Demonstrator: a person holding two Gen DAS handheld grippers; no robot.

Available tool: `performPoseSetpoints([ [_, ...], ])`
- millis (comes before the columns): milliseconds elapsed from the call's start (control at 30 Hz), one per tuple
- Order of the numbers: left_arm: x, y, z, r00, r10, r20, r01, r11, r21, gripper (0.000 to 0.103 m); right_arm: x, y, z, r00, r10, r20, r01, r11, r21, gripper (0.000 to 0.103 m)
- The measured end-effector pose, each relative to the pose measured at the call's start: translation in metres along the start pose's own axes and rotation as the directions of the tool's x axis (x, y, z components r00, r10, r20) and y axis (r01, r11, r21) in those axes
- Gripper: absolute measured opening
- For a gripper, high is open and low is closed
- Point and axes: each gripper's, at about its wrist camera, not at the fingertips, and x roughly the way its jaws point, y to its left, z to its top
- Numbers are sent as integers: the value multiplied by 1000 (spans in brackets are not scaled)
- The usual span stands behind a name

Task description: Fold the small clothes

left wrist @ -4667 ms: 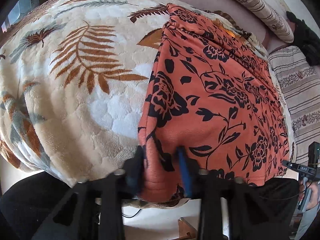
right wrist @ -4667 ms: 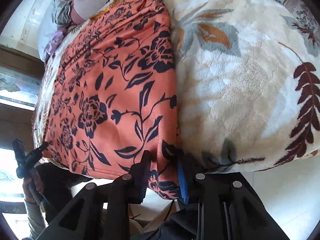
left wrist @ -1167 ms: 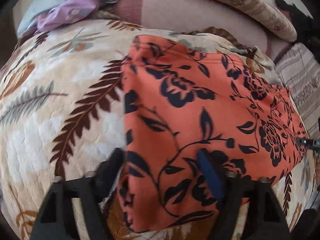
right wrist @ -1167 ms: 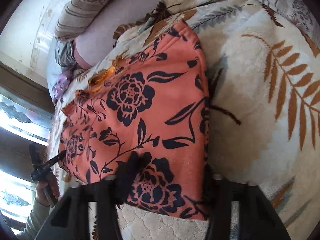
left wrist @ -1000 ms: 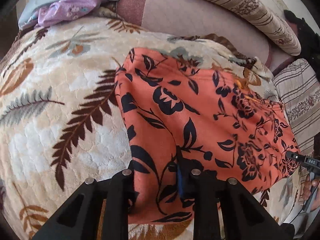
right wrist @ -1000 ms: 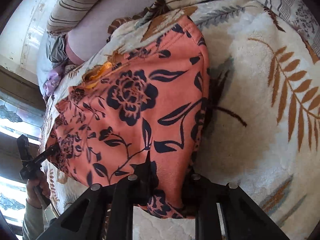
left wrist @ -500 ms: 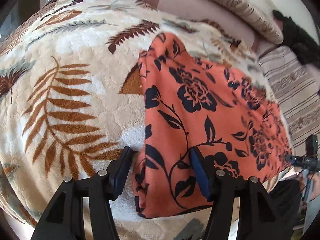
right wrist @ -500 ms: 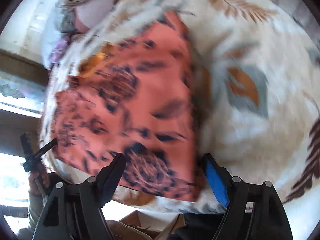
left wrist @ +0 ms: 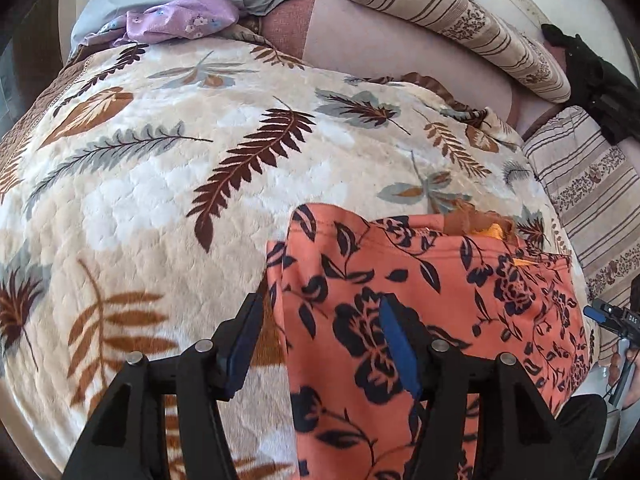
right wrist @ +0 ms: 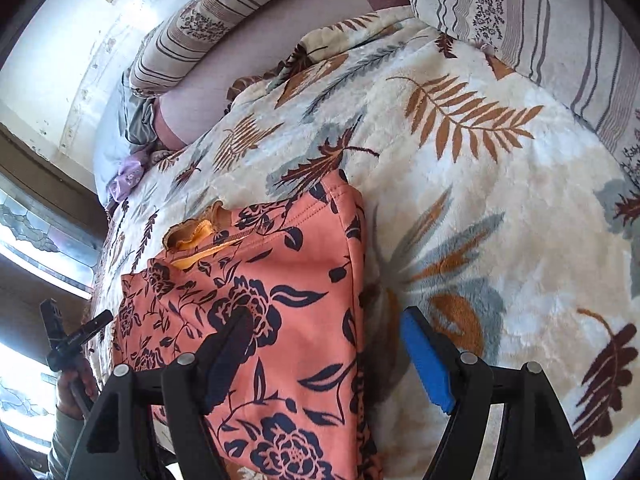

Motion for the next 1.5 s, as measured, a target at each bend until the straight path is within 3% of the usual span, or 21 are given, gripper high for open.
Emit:
performPoseSetpoints([
  [167,29,3,17,999,36,-33,-36,999,-5,61,20,7,20,998,-54,21,55,997,-59,79],
  [400,37,0,24,999,31,-9,-31,1000,-1,61,52,9,48,987,-140,78,148,983,-109,78],
  [433,38,-2,25,999,37,-7,-37,999,6,61,56,13,50,985,-151,87,162,978,-135,72],
  [467,39,-3,26,999,47,-1,-47,999,15,50,60,17,51,981,-168,95,182,971,-158,66],
  [500,41,-5,27,998,66,-2,-66,997,28,23,66,21,52,978,-191,90,205,962,-183,42],
  [533,43,-6,28,996,87,-12,-86,996,37,11,74,24,54,976,-208,60,216,956,-199,20],
  [633,32,-7,30,997,81,15,-81,997,21,8,70,40,53,964,-256,75,267,931,-249,9],
  [767,-38,-21,13,980,62,191,-75,995,59,8,8,70,42,947,-233,221,291,915,-280,8],
  [900,-130,-39,-29,928,22,372,-69,991,112,7,-83,91,11,904,-150,400,265,931,-251,8],
  [967,-165,-42,-47,909,0,417,-56,991,122,7,-121,95,-9,880,-105,464,235,944,-232,8],
  [1033,-179,-39,-50,904,-5,427,-51,991,120,7,-138,93,-16,878,-75,474,196,958,-211,8],
  [1100,-170,-33,-33,913,-14,408,-39,992,120,7,-132,85,-2,895,-58,443,158,969,-191,8],
  [1167,-138,-26,-6,924,13,381,-63,991,121,7,-103,69,26,913,-66,402,143,976,-165,8],
  [1233,-68,-17,22,967,63,246,-97,987,129,8,-36,39,61,969,-84,231,116,985,-127,8],
  [1267,-29,-9,31,976,125,181,-147,983,112,13,2,18,72,984,-89,153,100,993,-62,9],
  [1300,14,0,37,980,190,65,-196,974,113,16,39,4,76,990,-127,66,129,991,-28,12],
  [1333,48,7,37,970,240,-50,-233,966,109,17,71,-5,77,981,-194,-32,192,981,-38,13],
  [1367,55,13,36,975,217,-46,-213,974,76,19,87,-8,72,970,-234,-63,230,971,-56,15],
  [1400,43,15,37,978,208,14,-208,977,38,25,80,-5,69,973,-232,-4,232,971,-53,17],
  [1467,18,14,40,975,214,54,-215,977,14,42,56,-3,64,976,-211,55,212,977,-18,33],
  [1500,2,14,39,974,212,87,-213,977,11,47,43,-2,62,975,-209,81,211,977,-16,60],
])
